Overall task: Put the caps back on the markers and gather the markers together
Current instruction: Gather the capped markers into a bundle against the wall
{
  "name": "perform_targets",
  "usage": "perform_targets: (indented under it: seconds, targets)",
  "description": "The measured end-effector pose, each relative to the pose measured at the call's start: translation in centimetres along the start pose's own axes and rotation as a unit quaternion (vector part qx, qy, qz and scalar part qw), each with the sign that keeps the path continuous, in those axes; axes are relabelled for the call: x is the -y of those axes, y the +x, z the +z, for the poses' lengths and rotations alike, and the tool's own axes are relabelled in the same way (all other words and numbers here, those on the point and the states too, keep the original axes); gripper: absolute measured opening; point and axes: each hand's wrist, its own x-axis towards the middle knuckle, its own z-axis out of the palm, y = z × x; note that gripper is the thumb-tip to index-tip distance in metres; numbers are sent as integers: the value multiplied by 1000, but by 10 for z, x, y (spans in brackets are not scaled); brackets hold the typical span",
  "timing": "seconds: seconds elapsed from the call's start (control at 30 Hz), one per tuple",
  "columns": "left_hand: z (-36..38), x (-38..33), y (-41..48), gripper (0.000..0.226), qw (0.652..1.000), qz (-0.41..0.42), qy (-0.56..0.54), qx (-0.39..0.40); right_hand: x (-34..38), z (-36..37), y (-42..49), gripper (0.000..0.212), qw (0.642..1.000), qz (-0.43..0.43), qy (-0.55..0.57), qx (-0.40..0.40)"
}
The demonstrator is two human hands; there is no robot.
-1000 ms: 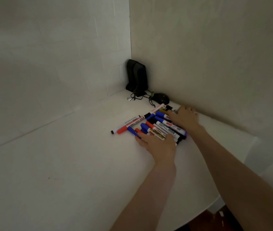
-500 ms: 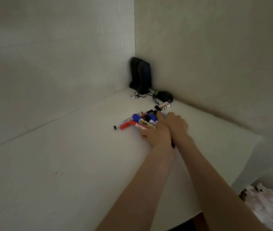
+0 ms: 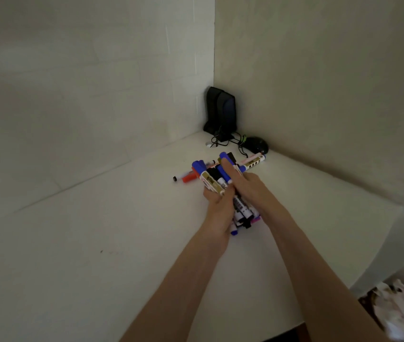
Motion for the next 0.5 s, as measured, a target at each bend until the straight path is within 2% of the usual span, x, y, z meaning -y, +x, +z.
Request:
perform_targets:
  seconds: [0.17, 0.33, 0.4, 0.5]
  targets:
    - [-20, -3, 0, 48, 994, 81, 66, -12, 6, 6, -16, 54, 984, -30, 145, 101]
    - [-55, -15, -5, 66, 967, 165, 190, 52, 6, 31, -22, 36, 973, -56, 207, 90]
    - [-72, -24, -9, 74, 947, 205, 230, 86, 10, 39, -25, 36, 965, -90, 220, 111]
    - [-97, -39, -14, 76, 917, 242, 298, 104, 17, 57, -29, 51, 958, -142, 223, 115]
